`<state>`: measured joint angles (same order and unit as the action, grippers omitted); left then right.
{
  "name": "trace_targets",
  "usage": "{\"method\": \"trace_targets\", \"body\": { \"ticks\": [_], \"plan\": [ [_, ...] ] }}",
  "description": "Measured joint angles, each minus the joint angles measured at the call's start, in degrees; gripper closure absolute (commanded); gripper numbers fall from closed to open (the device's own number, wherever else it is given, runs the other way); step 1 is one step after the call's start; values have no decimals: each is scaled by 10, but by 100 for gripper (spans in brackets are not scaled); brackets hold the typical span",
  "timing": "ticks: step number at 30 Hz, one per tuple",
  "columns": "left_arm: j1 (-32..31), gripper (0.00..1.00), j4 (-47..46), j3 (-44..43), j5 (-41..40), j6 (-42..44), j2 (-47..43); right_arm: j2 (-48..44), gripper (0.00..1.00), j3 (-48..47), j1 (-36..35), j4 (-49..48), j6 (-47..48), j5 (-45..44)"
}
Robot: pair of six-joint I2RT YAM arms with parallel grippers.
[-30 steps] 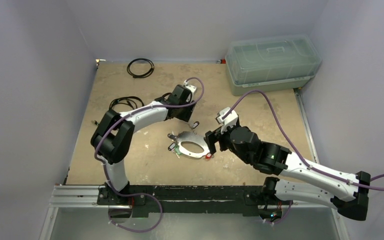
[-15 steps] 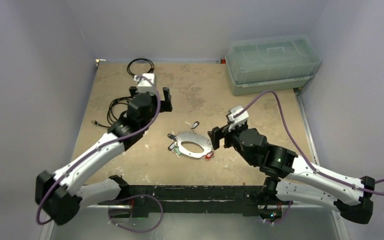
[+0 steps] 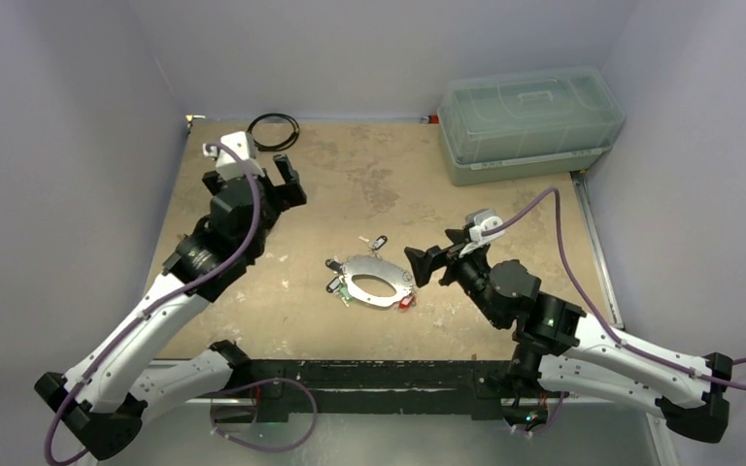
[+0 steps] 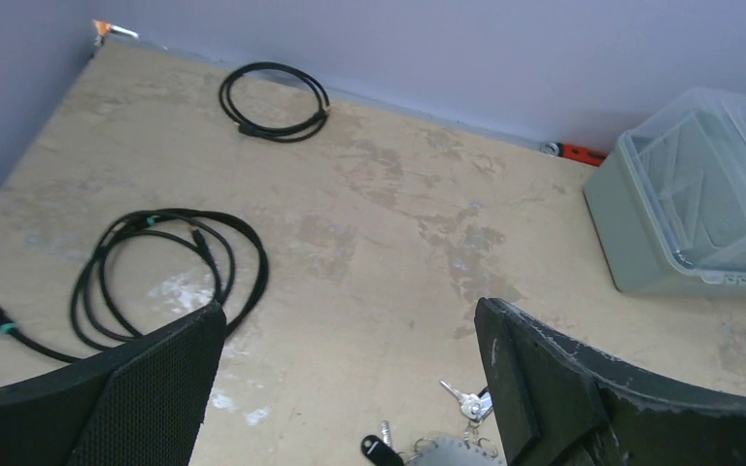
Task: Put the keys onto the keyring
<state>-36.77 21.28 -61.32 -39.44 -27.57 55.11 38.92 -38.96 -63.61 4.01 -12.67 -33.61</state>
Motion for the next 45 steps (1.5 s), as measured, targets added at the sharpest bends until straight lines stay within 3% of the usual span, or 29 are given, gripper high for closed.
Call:
{"method": "trace_targets", "body": {
  "ticks": [4,8,11,22,45],
  "plan": [
    [0,1,34,-14,-7,36,-62,-4,1,20,0,-38,-9,-18],
    [0,1,3,71,3,82,-197,-7,1,24,0,-67,-17,-37],
    [3,1,-2,110,5,113,-248,-12,1,33,0,-90,-19,-44],
    [8,1,49,104,-16,124,-136,29,1,72,0,-176,-16,-44],
    [11,1,50,104,19,125,-157,81,1,42,0,-221,-5,24]
  ]
}}
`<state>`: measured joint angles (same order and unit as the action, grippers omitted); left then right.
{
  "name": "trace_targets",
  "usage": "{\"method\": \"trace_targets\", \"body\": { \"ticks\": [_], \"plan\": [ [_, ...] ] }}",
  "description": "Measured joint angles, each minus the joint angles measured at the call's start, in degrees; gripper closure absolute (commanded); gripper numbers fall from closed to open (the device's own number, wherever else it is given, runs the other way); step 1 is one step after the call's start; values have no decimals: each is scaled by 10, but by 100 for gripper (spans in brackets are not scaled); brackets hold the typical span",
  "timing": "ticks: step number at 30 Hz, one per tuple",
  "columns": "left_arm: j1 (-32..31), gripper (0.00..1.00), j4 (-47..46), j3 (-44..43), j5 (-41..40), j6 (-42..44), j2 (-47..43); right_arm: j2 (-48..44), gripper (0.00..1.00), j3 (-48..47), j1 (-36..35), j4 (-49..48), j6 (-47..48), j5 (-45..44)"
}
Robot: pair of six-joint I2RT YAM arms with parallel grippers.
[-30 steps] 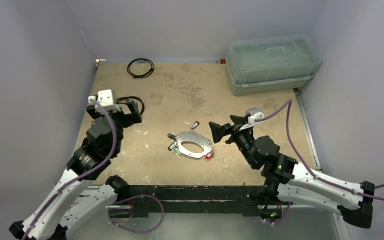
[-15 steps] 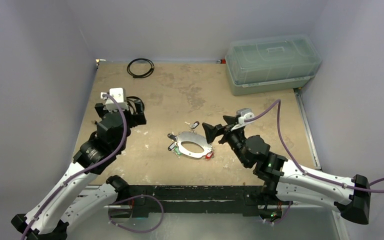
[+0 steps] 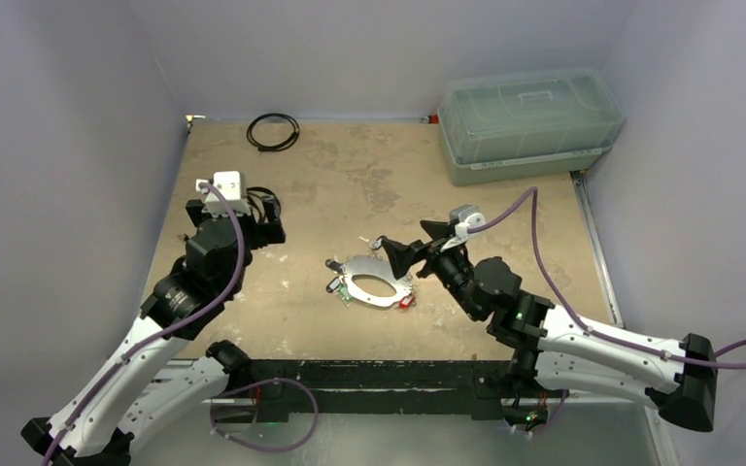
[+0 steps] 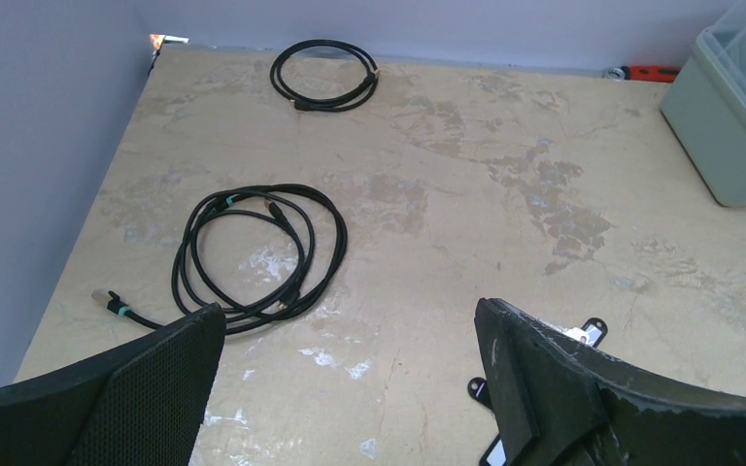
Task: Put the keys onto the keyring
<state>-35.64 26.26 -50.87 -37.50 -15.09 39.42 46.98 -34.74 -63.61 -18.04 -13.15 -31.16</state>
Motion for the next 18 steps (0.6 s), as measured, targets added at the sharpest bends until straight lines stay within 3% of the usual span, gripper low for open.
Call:
{"method": "trace_targets", "body": {
  "ticks": [18],
  "plan": [
    [0,1,-3,0,12,12,3,37,1,0,0,-37,8,55]
  ]
}}
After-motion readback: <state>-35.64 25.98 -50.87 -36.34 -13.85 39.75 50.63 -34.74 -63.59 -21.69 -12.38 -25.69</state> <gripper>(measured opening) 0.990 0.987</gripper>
